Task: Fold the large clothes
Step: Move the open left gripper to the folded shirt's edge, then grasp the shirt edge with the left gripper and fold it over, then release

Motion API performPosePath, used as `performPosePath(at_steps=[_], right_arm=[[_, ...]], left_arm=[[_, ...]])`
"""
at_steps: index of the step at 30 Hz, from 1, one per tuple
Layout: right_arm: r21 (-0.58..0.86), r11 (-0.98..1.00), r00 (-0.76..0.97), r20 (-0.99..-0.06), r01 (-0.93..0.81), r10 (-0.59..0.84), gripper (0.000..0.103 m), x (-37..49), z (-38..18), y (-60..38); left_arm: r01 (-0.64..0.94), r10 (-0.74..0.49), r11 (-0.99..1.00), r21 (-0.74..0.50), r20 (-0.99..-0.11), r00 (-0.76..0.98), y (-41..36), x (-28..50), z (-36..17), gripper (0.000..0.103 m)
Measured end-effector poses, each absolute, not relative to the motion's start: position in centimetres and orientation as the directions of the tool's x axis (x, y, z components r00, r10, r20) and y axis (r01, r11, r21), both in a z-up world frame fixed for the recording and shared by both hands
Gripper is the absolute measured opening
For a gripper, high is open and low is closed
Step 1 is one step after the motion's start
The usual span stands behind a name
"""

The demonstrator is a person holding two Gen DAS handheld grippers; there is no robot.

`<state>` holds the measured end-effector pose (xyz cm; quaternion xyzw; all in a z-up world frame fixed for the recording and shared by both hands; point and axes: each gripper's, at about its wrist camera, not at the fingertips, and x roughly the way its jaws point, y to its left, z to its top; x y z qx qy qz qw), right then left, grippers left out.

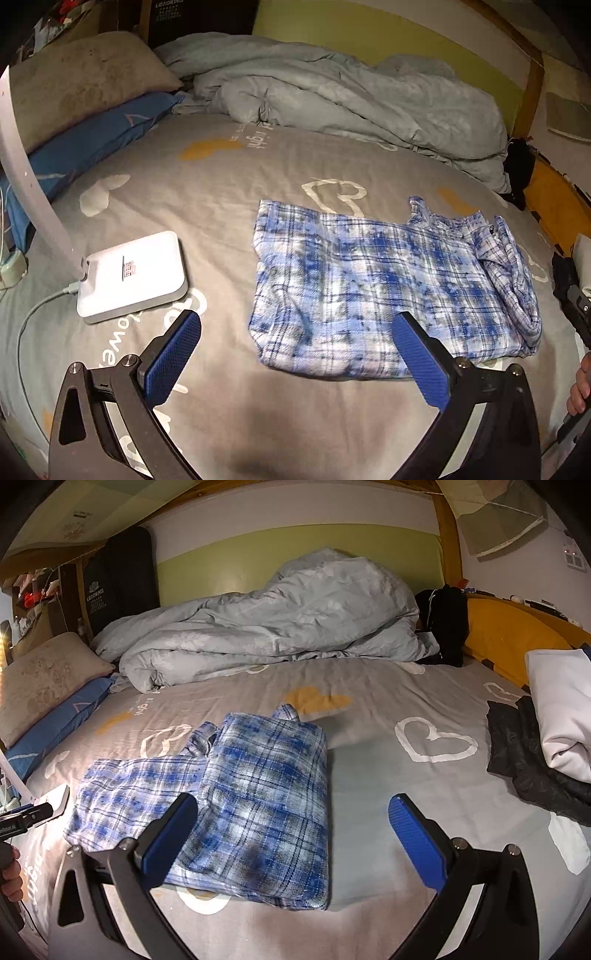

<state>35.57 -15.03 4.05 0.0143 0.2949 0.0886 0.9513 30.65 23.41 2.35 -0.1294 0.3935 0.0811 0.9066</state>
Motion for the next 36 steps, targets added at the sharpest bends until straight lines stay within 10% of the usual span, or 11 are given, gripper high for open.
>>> performPosePath(at_steps=[19,25,27,36], right_arm=[[0.120,0.990,0.776,-0.616,-0.077,0.135,0.103,36.8,3.1,-17.1],[0.131,0.990,0.771,-0.626,-0.044,0.117,0.103,37.2,3.0,-18.2],[0.122,0.991,0.770,-0.628,-0.049,0.115,0.103,37.3,2.9,-18.1],[0.123,0.983,0.697,-0.694,-0.134,0.182,0.103,38.0,1.9,-16.9]], left_arm=[[-0.338,-0.194,0.812,-0.476,-0.766,0.613,27.3,32.8,-4.4,0.092],[-0.243,-0.151,0.897,-0.370,-0.771,0.619,24.5,34.8,-4.6,0.050],[-0.243,-0.127,0.906,-0.347,-0.768,0.628,24.2,35.3,-4.6,0.017],[-0.077,-0.124,0.946,-0.314,-0.573,0.810,20.0,33.4,4.0,0.011]])
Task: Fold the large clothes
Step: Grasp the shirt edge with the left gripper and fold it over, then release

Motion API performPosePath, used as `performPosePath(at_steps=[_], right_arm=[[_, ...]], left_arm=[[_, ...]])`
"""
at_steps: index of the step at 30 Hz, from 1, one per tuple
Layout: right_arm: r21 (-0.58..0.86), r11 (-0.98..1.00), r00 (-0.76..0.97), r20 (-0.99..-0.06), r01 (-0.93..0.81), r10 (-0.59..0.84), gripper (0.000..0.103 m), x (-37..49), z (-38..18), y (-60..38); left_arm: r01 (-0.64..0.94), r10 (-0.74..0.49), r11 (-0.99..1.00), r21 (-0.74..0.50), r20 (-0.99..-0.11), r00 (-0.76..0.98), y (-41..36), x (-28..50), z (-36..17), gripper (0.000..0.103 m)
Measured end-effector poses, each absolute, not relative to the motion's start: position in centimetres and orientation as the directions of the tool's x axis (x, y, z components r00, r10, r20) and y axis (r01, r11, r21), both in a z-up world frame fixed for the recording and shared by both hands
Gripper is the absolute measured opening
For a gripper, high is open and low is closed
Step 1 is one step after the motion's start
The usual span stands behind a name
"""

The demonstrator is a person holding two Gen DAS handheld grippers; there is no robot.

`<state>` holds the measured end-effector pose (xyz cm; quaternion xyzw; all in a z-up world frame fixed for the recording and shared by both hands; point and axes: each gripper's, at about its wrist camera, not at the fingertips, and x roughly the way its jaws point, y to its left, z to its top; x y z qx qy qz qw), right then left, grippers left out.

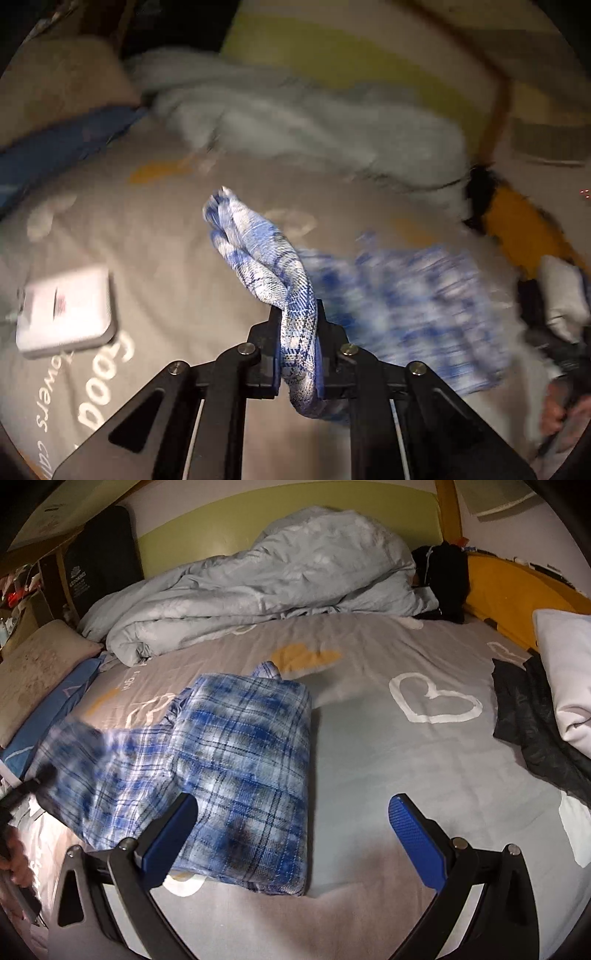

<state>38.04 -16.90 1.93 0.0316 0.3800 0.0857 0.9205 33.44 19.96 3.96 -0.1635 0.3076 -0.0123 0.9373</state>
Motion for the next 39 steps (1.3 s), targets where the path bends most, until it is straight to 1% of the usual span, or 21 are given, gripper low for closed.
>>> performPosePath(at_steps=[1,4,7,11,13,17,19,22,25,26,29,31,33,35,37,39], right_arm=[[0.124,0.985,0.691,-0.702,-0.124,0.175,0.103,38.1,1.9,-17.0],[0.110,0.989,0.682,-0.717,-0.095,0.145,0.103,38.3,1.6,-17.6],[0.110,0.991,0.674,-0.727,-0.071,0.129,0.103,38.4,1.8,-18.5],[0.099,0.995,0.681,-0.728,-0.004,0.075,0.103,38.1,2.9,-20.5],[0.126,0.991,0.667,-0.743,0.049,0.062,0.103,38.0,3.4,-22.4],[0.207,0.972,0.638,-0.765,0.115,0.087,0.103,38.2,4.0,-26.1],[0.196,0.971,0.636,-0.769,0.134,0.067,0.103,38.3,4.3,-27.6],[0.178,0.970,0.649,-0.760,0.166,0.029,0.103,38.2,4.9,-29.3],[0.193,0.967,0.642,-0.766,0.166,0.043,0.103,38.2,5.1,-30.3],[0.203,0.965,0.638,-0.768,0.165,0.052,0.103,38.2,5.2,-30.6],[0.214,0.965,0.641,-0.765,0.152,0.068,0.103,38.2,5.4,-30.6],[0.211,0.968,0.648,-0.758,0.136,0.074,0.103,38.1,5.6,-30.2],[0.197,0.973,0.654,-0.753,0.118,0.073,0.103,38.0,5.7,-29.8],[0.164,0.981,0.661,-0.748,0.104,0.055,0.103,38.0,5.8,-29.0],[0.142,0.985,0.667,-0.744,0.096,0.042,0.103,37.9,5.7,-28.5],[0.130,0.987,0.673,-0.739,0.095,0.032,0.103,37.9,5.7,-28.1]], left_arm=[[-0.048,-0.141,0.947,-0.316,-0.549,0.824,19.0,33.2,5.3,0.011],[0.027,-0.171,0.961,-0.276,-0.515,0.840,15.2,33.3,9.2,0.011],[0.099,-0.209,0.966,-0.237,-0.501,0.840,10.8,34.1,12.3,0.011],[0.158,-0.279,0.949,-0.272,-0.493,0.824,5.8,35.6,13.9,0.011],[0.184,-0.304,0.943,-0.277,-0.497,0.812,3.1,36.3,13.7,0.011],[0.234,-0.358,0.929,-0.288,-0.529,0.769,-2.5,38.1,12.0,0.011],[0.241,-0.356,0.932,-0.270,-0.564,0.745,-4.9,38.8,10.4,0.011],[0.232,-0.335,0.942,-0.243,-0.630,0.700,-7.1,40.0,6.7,0.011],[0.248,-0.335,0.942,-0.227,-0.698,0.633,-8.5,40.6,2.8,0.012],[0.253,-0.327,0.944,-0.211,-0.708,0.627,-9.0,40.6,1.8,0.012],[0.275,-0.305,0.948,-0.158,-0.692,0.654,-9.4,39.5,1.0,0.015],[0.292,-0.327,0.941,-0.172,-0.685,0.652,-9.1,38.8,1.0,0.020],[0.305,-0.355,0.931,-0.198,-0.676,0.645,-8.8,37.8,1.6,0.034],[0.316,-0.363,0.928,-0.195,-0.661,0.657,-8.5,36.3,2.5,0.035],[0.306,-0.341,0.937,-0.170,-0.645,0.684,-7.9,34.5,3.3,0.035],[0.277,-0.321,0.945,-0.171,-0.629,0.708,-6.7,33.4,3.8,0.040]])
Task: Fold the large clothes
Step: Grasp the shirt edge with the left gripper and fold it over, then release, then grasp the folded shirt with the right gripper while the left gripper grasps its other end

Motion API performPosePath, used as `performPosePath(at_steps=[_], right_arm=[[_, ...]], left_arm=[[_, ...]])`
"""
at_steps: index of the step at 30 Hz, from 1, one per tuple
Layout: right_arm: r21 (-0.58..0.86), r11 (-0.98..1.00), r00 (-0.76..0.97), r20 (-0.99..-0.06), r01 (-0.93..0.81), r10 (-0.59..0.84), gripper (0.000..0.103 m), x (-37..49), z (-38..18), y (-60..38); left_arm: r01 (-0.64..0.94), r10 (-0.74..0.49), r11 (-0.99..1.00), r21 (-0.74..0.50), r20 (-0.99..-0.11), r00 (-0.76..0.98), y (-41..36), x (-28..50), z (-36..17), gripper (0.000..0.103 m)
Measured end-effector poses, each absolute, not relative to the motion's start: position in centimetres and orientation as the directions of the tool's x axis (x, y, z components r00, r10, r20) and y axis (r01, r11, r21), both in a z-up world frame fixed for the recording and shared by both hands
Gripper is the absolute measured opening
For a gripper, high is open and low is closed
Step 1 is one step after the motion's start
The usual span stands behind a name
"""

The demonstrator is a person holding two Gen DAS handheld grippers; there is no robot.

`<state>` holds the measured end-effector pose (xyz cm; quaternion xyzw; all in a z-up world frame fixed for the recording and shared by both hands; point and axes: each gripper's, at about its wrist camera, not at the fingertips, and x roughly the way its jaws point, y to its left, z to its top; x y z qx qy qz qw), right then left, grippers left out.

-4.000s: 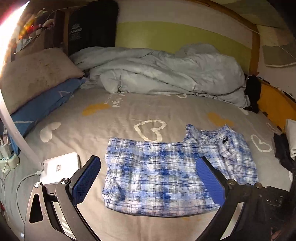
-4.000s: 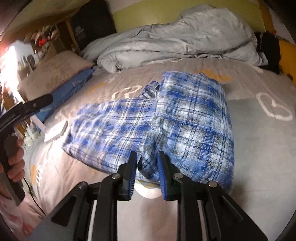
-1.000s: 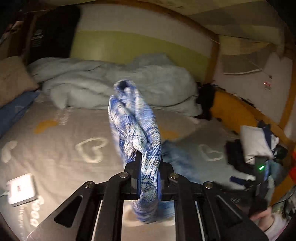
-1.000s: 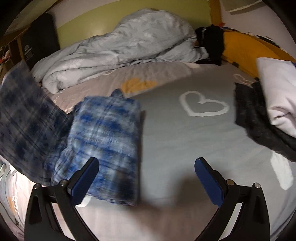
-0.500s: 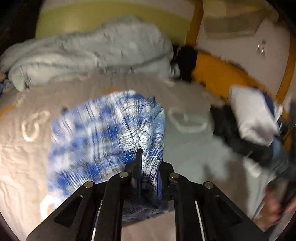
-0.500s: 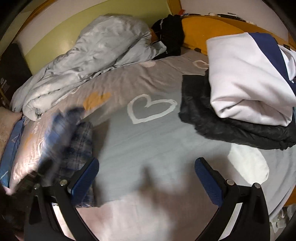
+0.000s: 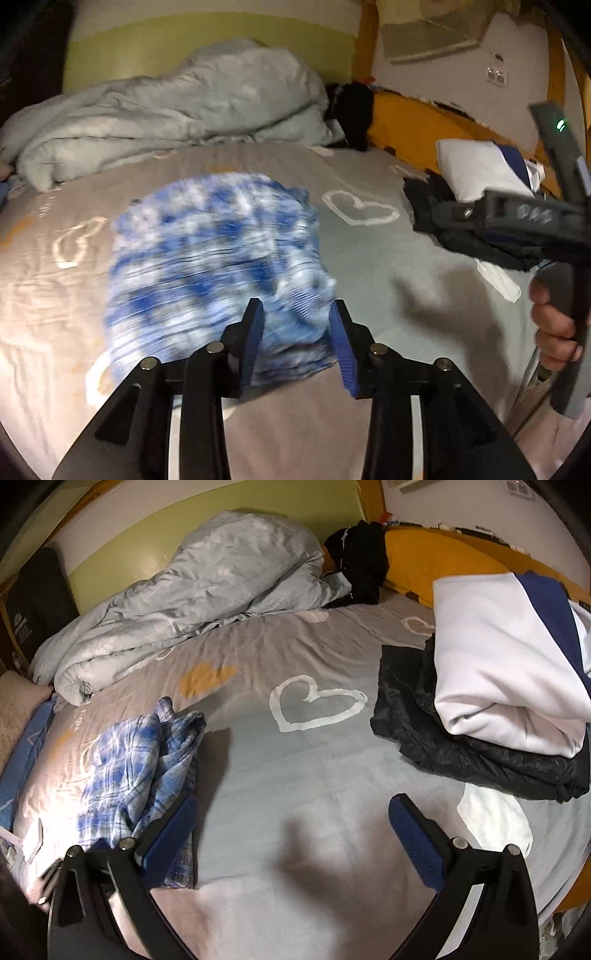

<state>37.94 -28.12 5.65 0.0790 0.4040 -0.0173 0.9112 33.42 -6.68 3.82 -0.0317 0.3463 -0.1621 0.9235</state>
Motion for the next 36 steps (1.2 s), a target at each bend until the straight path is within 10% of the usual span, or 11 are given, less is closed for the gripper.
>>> performPosePath(at_steps=[8,14,22,24,31,33,36], right_arm=[[0.062,0.996,0.681,-0.732,0.071,-0.003,0.103,38.2,5.1,-25.3],[0.094,0.996,0.715,-0.697,0.014,0.055,0.103,38.2,5.1,-23.6],[0.419,0.893,0.620,-0.660,-0.164,0.424,0.103,40.5,2.5,-21.0],[0.474,0.864,0.573,-0.667,-0.167,0.476,0.077,41.7,0.9,-20.3],[0.700,0.711,0.438,-0.621,-0.061,0.650,0.070,44.8,-5.4,-20.8],[0.730,0.682,0.426,-0.600,-0.056,0.677,0.069,45.0,-6.2,-20.9],[0.708,0.704,0.439,-0.614,-0.060,0.655,0.043,44.6,-5.9,-20.1]], left_arm=[[0.133,-0.178,0.984,-0.119,-0.626,0.759,-1.3,32.8,5.3,0.055],[0.040,-0.099,0.993,-0.113,-0.583,0.806,3.3,33.1,6.1,0.100],[-0.069,-0.256,0.908,-0.413,-0.678,0.689,8.9,38.3,1.7,0.102],[-0.069,-0.399,0.827,-0.558,-0.669,0.628,10.0,39.9,-0.6,0.102],[-0.110,-0.595,0.631,-0.768,-0.570,0.567,11.2,42.6,-5.9,0.098],[-0.056,-0.636,0.617,-0.785,-0.539,0.552,10.6,43.0,-6.0,0.058],[-0.006,-0.637,0.652,-0.759,-0.552,0.538,9.7,43.2,-5.3,0.036]])
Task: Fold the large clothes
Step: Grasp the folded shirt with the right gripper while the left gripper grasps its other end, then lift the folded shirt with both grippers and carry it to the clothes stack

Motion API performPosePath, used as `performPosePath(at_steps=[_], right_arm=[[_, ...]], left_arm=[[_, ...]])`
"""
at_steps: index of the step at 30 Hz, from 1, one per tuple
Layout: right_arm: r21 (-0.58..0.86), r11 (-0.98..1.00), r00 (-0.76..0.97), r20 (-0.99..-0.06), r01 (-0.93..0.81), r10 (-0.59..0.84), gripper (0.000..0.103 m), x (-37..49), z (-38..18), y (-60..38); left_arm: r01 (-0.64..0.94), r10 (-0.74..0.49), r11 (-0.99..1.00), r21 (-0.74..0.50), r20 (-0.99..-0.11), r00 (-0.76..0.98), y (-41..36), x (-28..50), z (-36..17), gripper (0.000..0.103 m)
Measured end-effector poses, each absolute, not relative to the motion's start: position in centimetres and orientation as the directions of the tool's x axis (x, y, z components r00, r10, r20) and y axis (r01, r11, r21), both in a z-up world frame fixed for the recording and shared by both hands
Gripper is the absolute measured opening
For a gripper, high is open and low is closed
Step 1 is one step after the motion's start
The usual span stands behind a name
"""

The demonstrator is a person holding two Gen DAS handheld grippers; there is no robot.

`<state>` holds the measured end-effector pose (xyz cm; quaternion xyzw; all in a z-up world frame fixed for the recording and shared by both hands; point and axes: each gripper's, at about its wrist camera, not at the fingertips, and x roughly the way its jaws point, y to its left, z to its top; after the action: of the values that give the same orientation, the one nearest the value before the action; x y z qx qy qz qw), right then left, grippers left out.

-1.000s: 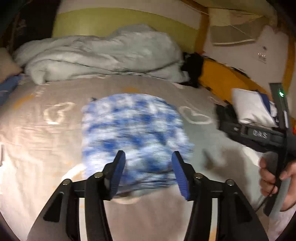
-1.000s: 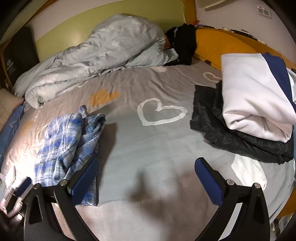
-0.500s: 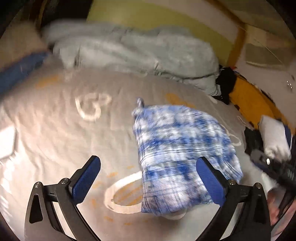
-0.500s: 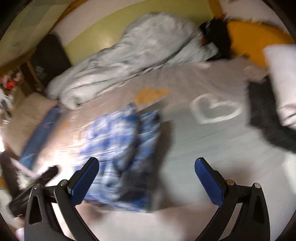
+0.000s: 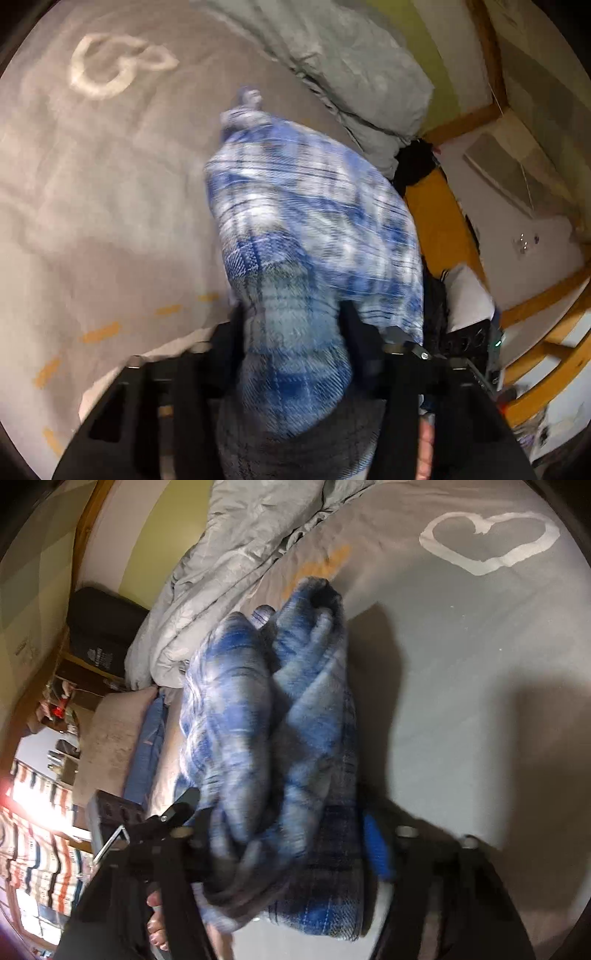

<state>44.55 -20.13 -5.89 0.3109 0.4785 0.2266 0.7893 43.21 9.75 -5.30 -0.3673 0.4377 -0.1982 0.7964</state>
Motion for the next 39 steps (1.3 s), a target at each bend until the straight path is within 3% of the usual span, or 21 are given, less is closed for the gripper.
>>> performPosePath(at_steps=[3,9,12,20,25,29,31,34,36,39], right_arm=[[0.661,0.739,0.468,-0.616,-0.132,0.634,0.035,44.0,-3.7,-19.5],[0.545,0.796,0.620,-0.537,-0.262,0.572,0.035,40.8,4.6,-22.0],[0.419,0.864,0.731,-0.490,-0.281,0.475,0.034,38.6,8.7,-23.9],[0.199,0.978,0.925,-0.359,-0.055,0.125,0.035,33.8,17.7,-35.4],[0.139,0.974,0.941,-0.314,0.179,-0.128,0.035,32.7,19.3,-42.9],[0.189,0.944,0.925,-0.325,0.269,-0.198,0.035,33.8,18.2,-47.9],[0.170,0.935,0.901,-0.365,0.311,-0.234,0.036,35.0,16.8,-49.6],[0.163,0.916,0.853,-0.453,0.366,-0.260,0.039,37.3,14.3,-52.1],[0.164,0.908,0.832,-0.488,0.385,-0.264,0.042,37.7,13.0,-54.0],[0.203,0.893,0.820,-0.514,0.402,-0.252,0.047,38.1,12.6,-55.0]], left_arm=[[0.044,-0.599,0.705,-0.708,-0.561,0.571,9.2,42.4,-3.0,0.028],[0.207,-0.614,0.724,-0.658,-0.478,0.629,5.8,41.0,4.3,0.027],[0.303,-0.645,0.715,-0.630,-0.427,0.634,1.8,41.6,8.8,0.027],[0.577,-0.801,0.587,-0.568,-0.308,0.513,-13.8,44.1,17.2,0.027],[0.677,-0.838,0.546,-0.493,-0.305,0.453,-25.5,46.2,19.4,0.027],[0.695,-0.849,0.528,-0.489,-0.312,0.426,-30.4,47.8,18.4,0.027],[0.677,-0.841,0.540,-0.500,-0.356,0.407,-33.2,49.3,17.1,0.028],[0.615,-0.784,0.612,-0.497,-0.483,0.389,-37.1,51.5,13.8,0.039],[0.590,-0.773,0.627,-0.508,-0.500,0.391,-37.6,51.8,12.6,0.049],[0.589,-0.739,0.665,-0.460,-0.519,0.429,-38.5,51.3,12.7,0.052]])
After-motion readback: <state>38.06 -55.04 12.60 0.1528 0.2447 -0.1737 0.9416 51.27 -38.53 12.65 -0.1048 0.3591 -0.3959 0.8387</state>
